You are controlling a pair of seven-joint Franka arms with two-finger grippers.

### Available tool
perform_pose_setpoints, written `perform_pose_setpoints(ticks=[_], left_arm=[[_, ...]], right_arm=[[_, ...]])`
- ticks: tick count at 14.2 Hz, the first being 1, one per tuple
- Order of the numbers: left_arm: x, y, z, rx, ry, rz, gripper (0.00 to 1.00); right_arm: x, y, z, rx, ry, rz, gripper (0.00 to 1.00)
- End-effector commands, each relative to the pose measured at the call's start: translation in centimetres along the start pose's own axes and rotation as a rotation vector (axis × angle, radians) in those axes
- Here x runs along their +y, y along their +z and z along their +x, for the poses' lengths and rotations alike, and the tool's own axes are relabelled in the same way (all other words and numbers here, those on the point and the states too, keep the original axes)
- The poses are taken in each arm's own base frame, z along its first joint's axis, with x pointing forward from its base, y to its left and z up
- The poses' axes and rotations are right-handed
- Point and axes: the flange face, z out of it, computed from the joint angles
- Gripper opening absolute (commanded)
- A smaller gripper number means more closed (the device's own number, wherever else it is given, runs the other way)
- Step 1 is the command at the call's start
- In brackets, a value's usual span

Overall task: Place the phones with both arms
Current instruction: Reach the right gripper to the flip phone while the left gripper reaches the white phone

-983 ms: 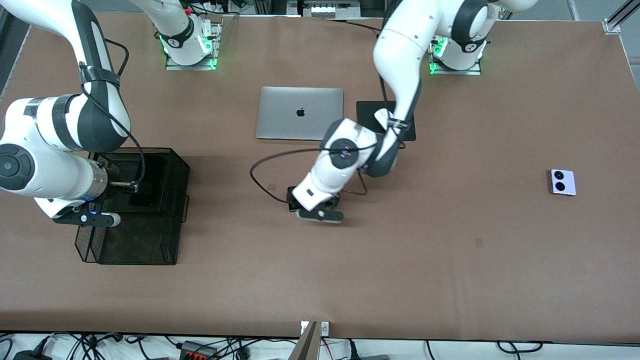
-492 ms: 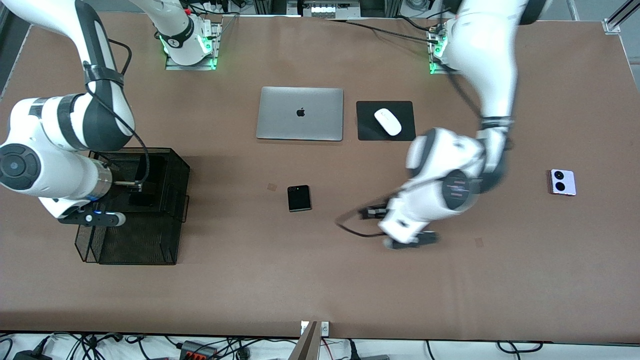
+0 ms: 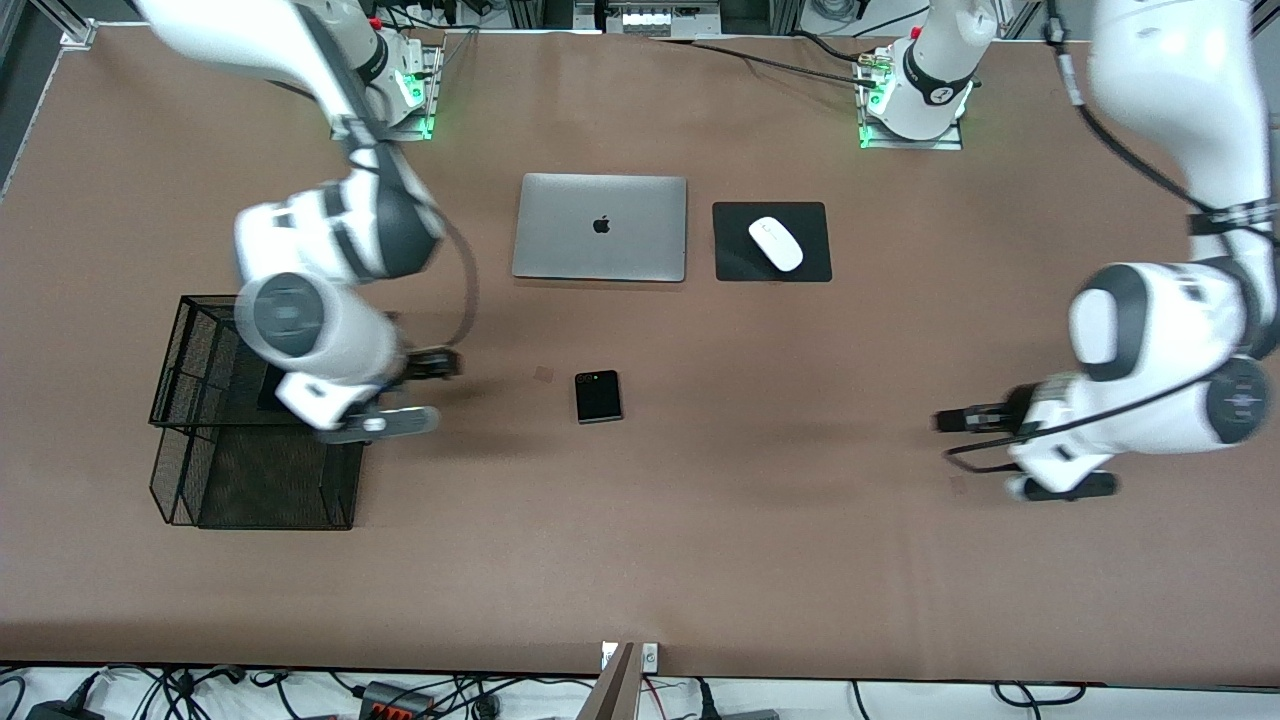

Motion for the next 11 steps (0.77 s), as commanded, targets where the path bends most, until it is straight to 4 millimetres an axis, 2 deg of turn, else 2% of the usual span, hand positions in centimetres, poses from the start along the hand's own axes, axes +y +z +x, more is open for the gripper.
perform_pose_setpoints(ticks=[1,3,5,6,7,8,11], left_arm=[[-6.5,0.0,-1.3,-0.009,0.112,0.006,1.00],[-12.5,1.1,-1.6,-0.021,0.153,-0.006,1.00],[-16.3,2.2,-1.7,-0.028,0.182,0.039,1.00],[-17.9,2.6,-1.7,-0.030,0.198,0.093,1.00],[-18.6,3.0,-1.6,-0.034,0.215,0.137,1.00],[-19.3,2.9,-1.6,-0.037,0.229,0.183,1.00],[-23.2,3.1,-2.1,-0.035,0.287,0.246,1.00]], right_arm=[[-4.6,3.2,0.9,0.064,0.003,0.015,1.00],[-7.4,5.6,1.0,0.090,-0.001,0.022,1.00],[-10.0,7.4,0.6,0.108,0.027,0.029,1.00],[-11.4,8.0,0.2,0.118,0.035,0.033,1.00],[-12.2,8.5,0.1,0.122,0.040,0.035,1.00],[-12.6,8.8,0.0,0.123,0.055,0.036,1.00],[-14.4,10.1,-0.2,0.146,0.065,0.065,1.00]])
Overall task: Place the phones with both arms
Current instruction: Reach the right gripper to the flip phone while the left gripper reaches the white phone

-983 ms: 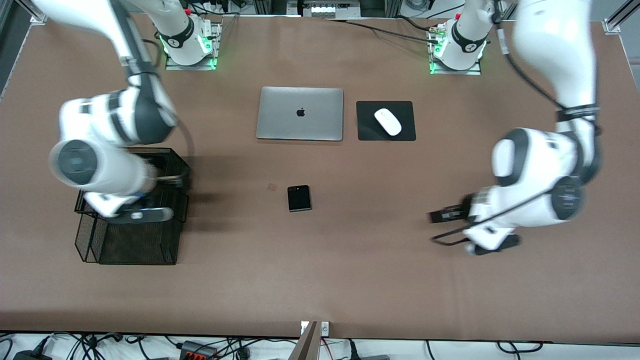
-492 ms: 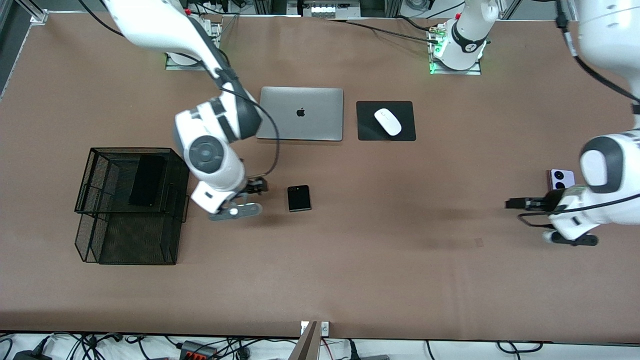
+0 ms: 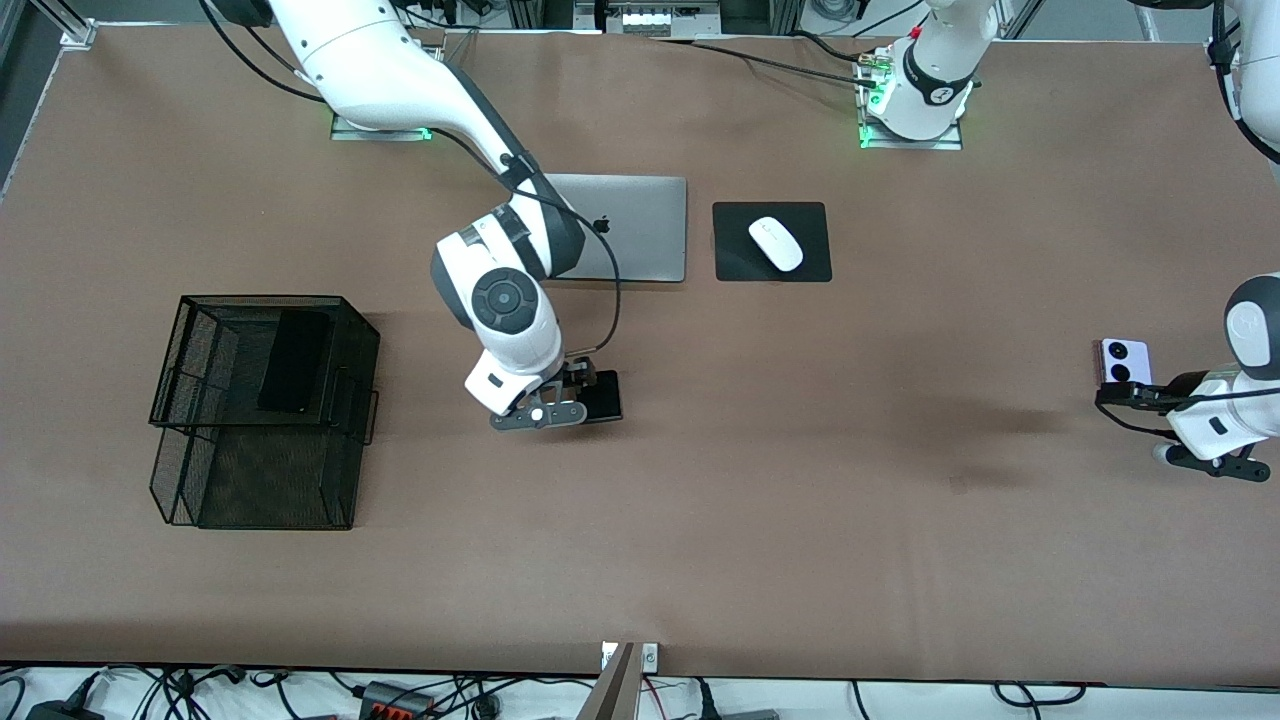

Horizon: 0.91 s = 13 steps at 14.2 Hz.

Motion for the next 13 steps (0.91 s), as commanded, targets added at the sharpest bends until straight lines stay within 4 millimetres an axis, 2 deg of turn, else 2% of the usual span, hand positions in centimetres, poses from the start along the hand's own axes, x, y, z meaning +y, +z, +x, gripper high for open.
perform_pose_setpoints(ticks=[1,4,6,8,9,13], left_arm=[[-2.3,0.9,-1.0,0.037,0.096,0.038,1.00],[-5.6,4.4,-3.1,0.118,0.203,0.056,1.00],[-5.9,5.3,-3.7,0.128,0.237,0.049,1.00],[-7.2,6.6,-5.3,0.143,0.217,0.025,1.00],[-7.2,7.3,-5.8,0.167,0.207,0.013,1.00],[-6.2,7.7,-6.2,0.141,0.111,-0.019,1.00]], right_arm=[[-1.5,1.3,-0.1,0.020,0.025,0.025,1.00],[-3.0,2.6,-0.8,0.032,0.030,0.033,1.00],[-3.0,3.0,-0.9,0.029,0.032,0.031,1.00],[-3.2,3.0,-0.9,0.031,0.031,0.032,1.00],[-3.3,3.2,-1.0,0.028,0.032,0.030,1.00],[-4.2,4.1,-1.5,0.032,0.046,0.036,1.00]])
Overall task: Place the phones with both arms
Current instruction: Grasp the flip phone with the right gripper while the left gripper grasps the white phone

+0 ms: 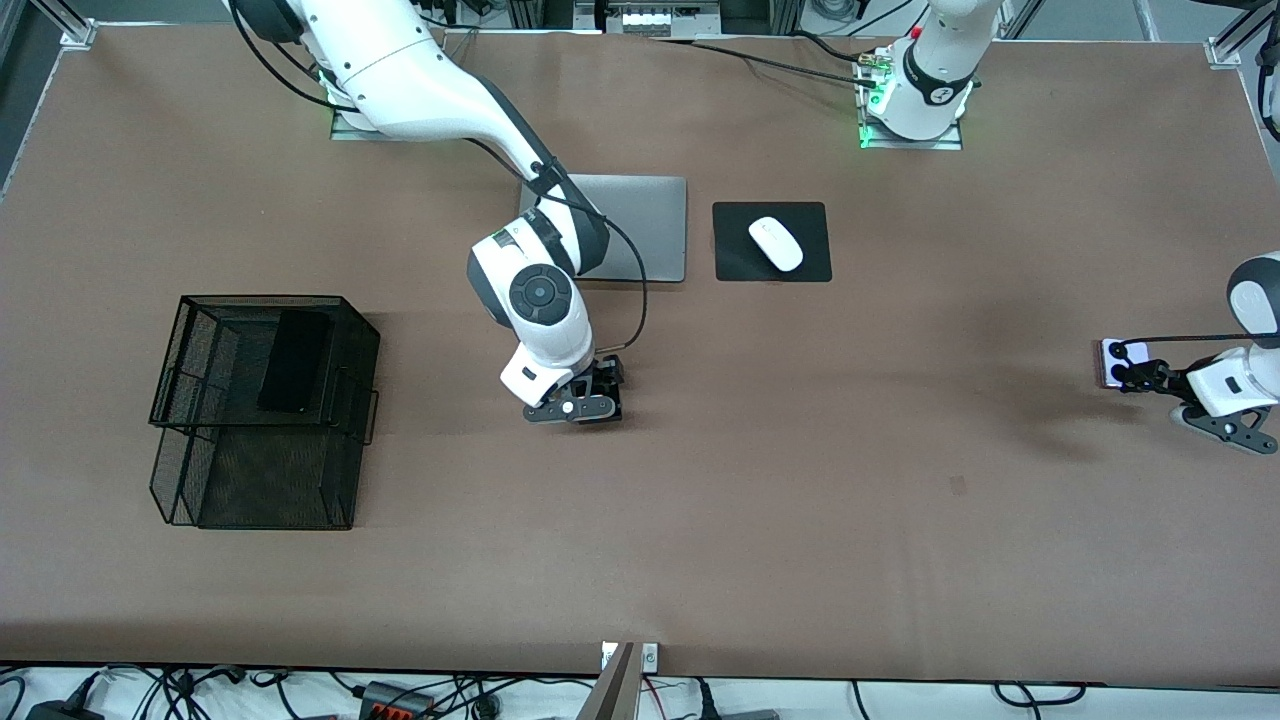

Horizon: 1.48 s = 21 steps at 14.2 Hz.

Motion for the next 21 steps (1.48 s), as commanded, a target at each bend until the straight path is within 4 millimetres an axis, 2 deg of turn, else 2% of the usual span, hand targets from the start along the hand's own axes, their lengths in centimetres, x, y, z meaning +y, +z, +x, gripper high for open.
perform_pose_setpoints(ticks=[1,3,6,8,10,14,17,18,19,20,21], left_arm=[[1.0,-1.0,-0.9,-0.028,-0.075,-0.011,1.00],[1.0,-1.0,-1.1,-0.038,-0.093,-0.018,1.00],[1.5,-0.4,-1.5,-0.040,-0.138,-0.028,1.00],[1.8,0.5,-1.9,-0.036,-0.156,-0.028,1.00],[1.6,1.9,-3.2,-0.021,-0.156,-0.027,1.00],[0.7,2.3,-4.4,-0.023,-0.124,-0.022,1.00],[0.8,2.7,-4.7,-0.029,-0.128,-0.028,1.00],[0.8,2.8,-4.7,-0.030,-0.128,-0.030,1.00],[0.9,2.9,-4.7,-0.032,-0.127,-0.032,1.00],[0.9,3.1,-4.9,-0.035,-0.128,-0.035,1.00],[0.9,3.2,-5.0,-0.035,-0.129,-0.037,1.00]], right_arm=[[-1.5,1.0,-0.4,0.014,0.027,0.025,1.00],[-2.0,2.0,-0.9,-0.004,0.044,0.035,1.00],[-1.9,2.3,-0.9,-0.013,0.064,0.057,1.00],[-1.8,3.1,-1.0,-0.020,0.067,0.052,1.00],[-1.9,3.4,-1.0,-0.016,0.075,0.062,1.00],[-1.7,3.9,-1.0,-0.028,0.087,0.069,1.00],[-1.2,4.0,-0.8,-0.028,0.086,0.069,1.00],[-1.2,4.0,-0.8,-0.026,0.086,0.070,0.89],[-1.0,3.9,-0.6,-0.025,0.087,0.071,0.65],[-0.9,3.8,-0.5,-0.023,0.082,0.071,0.49],[-0.8,3.7,-0.4,-0.023,0.070,0.069,0.38]])
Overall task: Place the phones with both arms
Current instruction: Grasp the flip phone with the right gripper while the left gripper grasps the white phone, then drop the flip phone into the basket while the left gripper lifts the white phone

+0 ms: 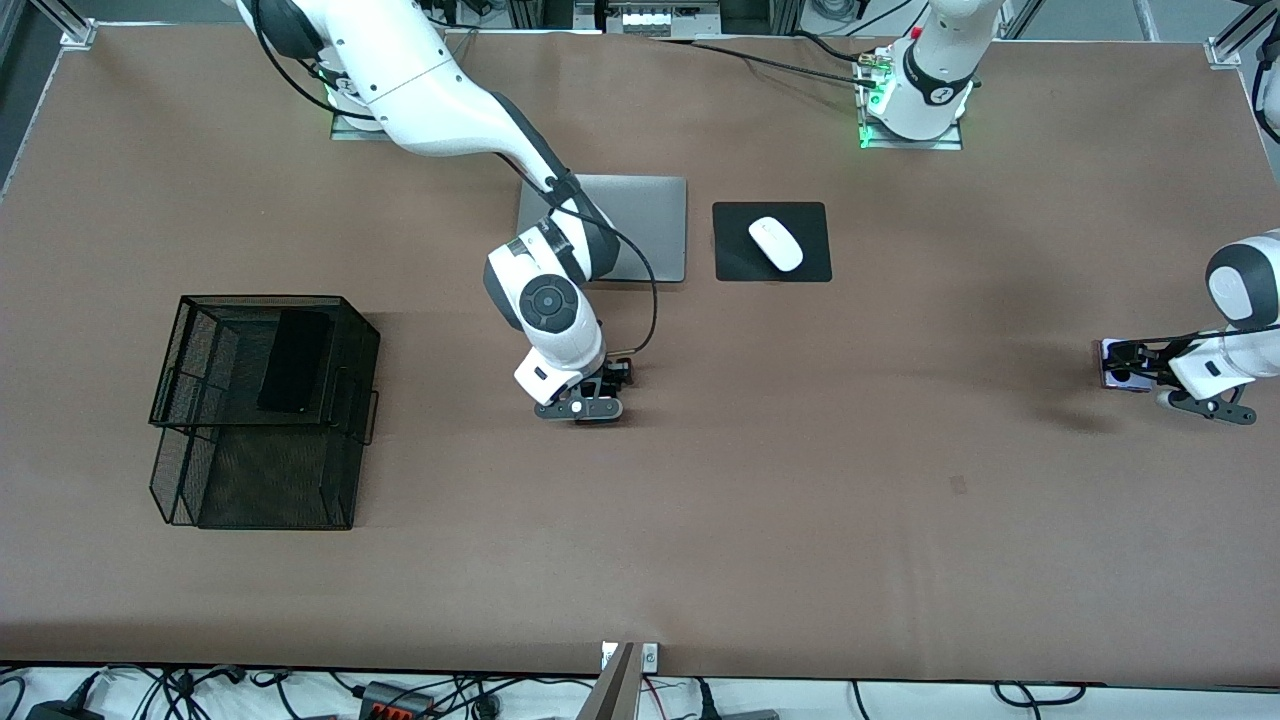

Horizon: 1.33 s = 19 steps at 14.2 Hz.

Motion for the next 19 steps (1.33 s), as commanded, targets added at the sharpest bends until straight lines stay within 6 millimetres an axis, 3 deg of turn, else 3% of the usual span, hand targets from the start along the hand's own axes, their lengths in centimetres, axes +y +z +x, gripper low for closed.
perform_pose_setpoints(ticks=[1,3,5,8,9,10,14,17,19], left_arm=[[0.5,-0.3,-1.0,0.006,0.016,-0.005,1.00],[0.5,-0.1,-1.1,0.004,0.018,-0.008,1.00],[0.4,0.2,-1.3,0.014,0.017,-0.005,1.00],[0.1,0.3,-1.5,0.019,0.025,0.000,1.00],[0.0,0.3,-1.6,0.019,0.024,0.001,1.00],[0.0,0.3,-1.6,0.018,0.024,0.000,0.95],[0.4,0.2,-1.3,0.014,0.058,0.001,0.57],[1.1,-0.2,-0.8,-0.008,0.051,-0.008,0.46],[3.9,-1.8,1.0,-0.058,0.016,-0.018,0.46]], right_arm=[[0.4,-0.3,0.7,0.005,-0.004,0.010,0.30],[0.7,-2.1,1.3,0.018,0.005,0.016,0.27],[3.2,-4.8,3.0,0.007,0.040,0.005,0.27],[9.2,-12.4,6.2,-0.009,0.054,-0.006,0.27],[12.1,-14.6,6.9,-0.036,0.045,-0.022,0.27],[14.6,-16.2,7.2,-0.074,0.040,-0.037,0.27],[26.2,-21.7,8.1,-0.172,-0.029,-0.090,0.27],[33.4,-22.8,7.7,-0.213,-0.060,-0.093,0.27],[37.8,-21.6,6.9,-0.256,-0.066,-0.120,0.27]])
